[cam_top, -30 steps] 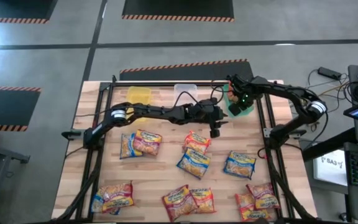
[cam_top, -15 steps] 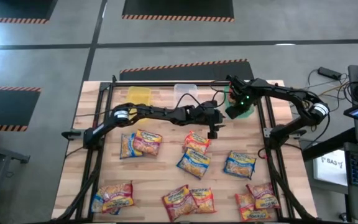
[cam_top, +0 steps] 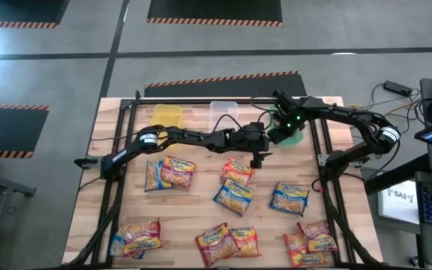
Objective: Sort Maruchan noodles
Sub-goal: Put the top right orange noodle pack into the green bin
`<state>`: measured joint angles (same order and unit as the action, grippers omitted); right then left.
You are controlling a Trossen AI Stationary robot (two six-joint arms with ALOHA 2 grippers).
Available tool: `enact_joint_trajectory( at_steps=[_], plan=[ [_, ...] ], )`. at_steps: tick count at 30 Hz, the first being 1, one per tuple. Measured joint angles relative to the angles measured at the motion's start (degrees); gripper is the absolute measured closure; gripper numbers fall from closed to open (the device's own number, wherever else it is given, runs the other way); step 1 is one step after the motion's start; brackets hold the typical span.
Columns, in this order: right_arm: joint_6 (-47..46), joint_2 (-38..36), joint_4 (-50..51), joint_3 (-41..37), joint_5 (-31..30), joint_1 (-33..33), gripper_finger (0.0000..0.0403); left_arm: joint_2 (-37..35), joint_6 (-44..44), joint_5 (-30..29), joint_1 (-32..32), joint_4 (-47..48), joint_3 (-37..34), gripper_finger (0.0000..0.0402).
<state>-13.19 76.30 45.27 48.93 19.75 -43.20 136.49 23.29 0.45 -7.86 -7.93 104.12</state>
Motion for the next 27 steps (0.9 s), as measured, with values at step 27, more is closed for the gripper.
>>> enact_joint_trajectory(
  at_steps=[27],
  plan=[
    [6.1, -3.2, 11.2, 9.7, -22.8, 1.9, 0.0394, 0.1, 4.1, 0.1, -2.1, -3.6, 0.0, 0.0187]
  ],
)
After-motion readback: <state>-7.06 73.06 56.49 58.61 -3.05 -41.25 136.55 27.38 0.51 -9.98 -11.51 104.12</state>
